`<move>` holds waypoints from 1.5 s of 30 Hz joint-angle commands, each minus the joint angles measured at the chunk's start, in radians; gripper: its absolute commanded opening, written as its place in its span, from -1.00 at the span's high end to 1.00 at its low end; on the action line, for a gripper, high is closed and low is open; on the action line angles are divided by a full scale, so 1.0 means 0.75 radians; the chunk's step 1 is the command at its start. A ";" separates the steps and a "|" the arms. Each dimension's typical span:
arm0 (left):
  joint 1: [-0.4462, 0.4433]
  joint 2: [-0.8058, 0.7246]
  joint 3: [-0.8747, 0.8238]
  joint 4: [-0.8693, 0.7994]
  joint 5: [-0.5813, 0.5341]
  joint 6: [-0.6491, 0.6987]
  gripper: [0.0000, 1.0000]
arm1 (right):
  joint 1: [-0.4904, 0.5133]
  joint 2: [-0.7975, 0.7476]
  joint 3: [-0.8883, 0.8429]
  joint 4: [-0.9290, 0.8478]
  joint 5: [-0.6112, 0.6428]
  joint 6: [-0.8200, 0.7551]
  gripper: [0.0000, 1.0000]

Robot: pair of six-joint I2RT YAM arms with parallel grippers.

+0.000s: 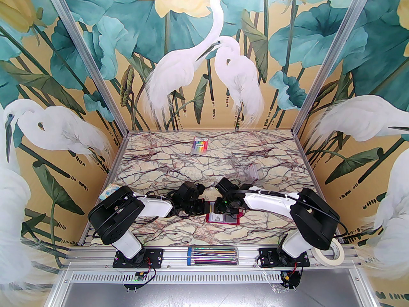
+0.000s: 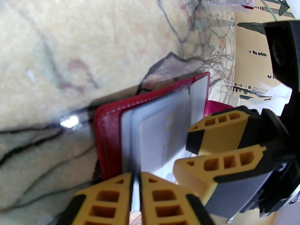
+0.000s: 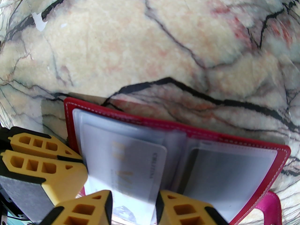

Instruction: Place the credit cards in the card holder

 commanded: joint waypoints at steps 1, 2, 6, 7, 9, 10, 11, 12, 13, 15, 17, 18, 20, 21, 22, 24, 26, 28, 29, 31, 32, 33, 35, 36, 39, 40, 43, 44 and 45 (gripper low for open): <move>-0.009 0.039 -0.013 -0.059 -0.042 0.025 0.73 | 0.018 -0.005 0.001 -0.030 0.026 0.022 0.27; -0.010 0.039 -0.012 -0.057 -0.041 0.025 0.73 | 0.021 -0.002 0.000 -0.029 0.025 0.024 0.27; -0.009 0.041 -0.015 -0.057 -0.041 0.025 0.73 | 0.037 0.000 -0.006 -0.021 0.024 0.033 0.27; -0.009 0.040 -0.015 -0.058 -0.041 0.025 0.73 | 0.042 0.000 -0.006 -0.021 0.021 0.034 0.27; -0.009 0.040 -0.014 -0.057 -0.042 0.025 0.73 | 0.049 0.002 -0.001 -0.024 0.024 0.035 0.27; -0.009 0.040 -0.015 -0.057 -0.042 0.026 0.73 | 0.053 0.003 0.001 -0.027 0.026 0.035 0.27; -0.009 0.040 -0.016 -0.057 -0.042 0.025 0.73 | 0.055 0.002 0.003 -0.033 0.030 0.036 0.27; -0.009 0.040 -0.015 -0.055 -0.042 0.025 0.73 | 0.058 -0.001 0.007 -0.039 0.033 0.038 0.27; -0.009 0.040 -0.015 -0.055 -0.041 0.025 0.73 | 0.061 -0.001 0.008 -0.044 0.036 0.039 0.28; -0.009 0.041 -0.017 -0.056 -0.041 0.025 0.73 | 0.062 -0.004 0.009 -0.051 0.039 0.044 0.28; -0.009 0.040 -0.017 -0.054 -0.041 0.024 0.73 | 0.070 -0.008 0.008 -0.052 0.038 0.047 0.28; -0.009 0.040 -0.019 -0.051 -0.042 0.023 0.73 | 0.071 -0.008 0.009 -0.053 0.036 0.051 0.28; -0.009 0.041 -0.019 -0.049 -0.041 0.023 0.73 | 0.076 -0.006 0.010 -0.052 0.035 0.056 0.28; -0.010 0.042 -0.018 -0.050 -0.042 0.023 0.73 | 0.076 -0.006 0.011 -0.052 0.033 0.058 0.28; -0.009 0.043 -0.019 -0.049 -0.041 0.024 0.73 | 0.078 -0.005 0.012 -0.049 0.032 0.058 0.29; -0.009 0.041 -0.018 -0.049 -0.041 0.023 0.73 | 0.079 -0.007 0.016 -0.053 0.026 0.058 0.29; -0.009 0.042 -0.019 -0.049 -0.041 0.023 0.73 | 0.080 -0.009 0.020 -0.058 0.028 0.057 0.29; -0.009 0.042 -0.018 -0.049 -0.040 0.023 0.73 | 0.079 -0.009 0.023 -0.066 0.027 0.057 0.30; -0.010 0.042 -0.017 -0.049 -0.039 0.023 0.73 | 0.081 -0.008 0.025 -0.072 0.028 0.055 0.30; -0.009 0.042 -0.017 -0.050 -0.039 0.023 0.73 | 0.082 -0.008 0.026 -0.072 0.023 0.053 0.30; -0.010 0.043 -0.017 -0.052 -0.041 0.023 0.73 | 0.082 -0.007 0.024 -0.069 0.016 0.052 0.30; -0.009 0.043 -0.016 -0.050 -0.041 0.023 0.73 | 0.082 -0.006 0.026 -0.066 0.009 0.049 0.31; -0.009 0.044 -0.016 -0.049 -0.041 0.023 0.73 | 0.084 -0.006 0.023 -0.054 -0.004 0.051 0.32; -0.010 0.044 -0.016 -0.050 -0.041 0.023 0.73 | 0.086 -0.007 0.023 -0.050 -0.007 0.055 0.32; -0.010 0.046 -0.017 -0.049 -0.039 0.023 0.73 | 0.088 -0.008 0.027 -0.045 -0.011 0.059 0.33; -0.009 0.044 -0.018 -0.051 -0.039 0.023 0.73 | 0.090 -0.010 0.027 -0.044 -0.009 0.062 0.34; -0.009 0.042 -0.014 -0.050 -0.039 0.019 0.73 | 0.090 -0.007 0.024 -0.028 -0.020 0.068 0.34; -0.010 0.041 -0.014 -0.051 -0.039 0.019 0.73 | 0.090 -0.006 0.024 -0.023 -0.026 0.071 0.35; -0.009 0.040 -0.013 -0.049 -0.040 0.019 0.73 | 0.090 -0.006 0.021 -0.016 -0.032 0.074 0.36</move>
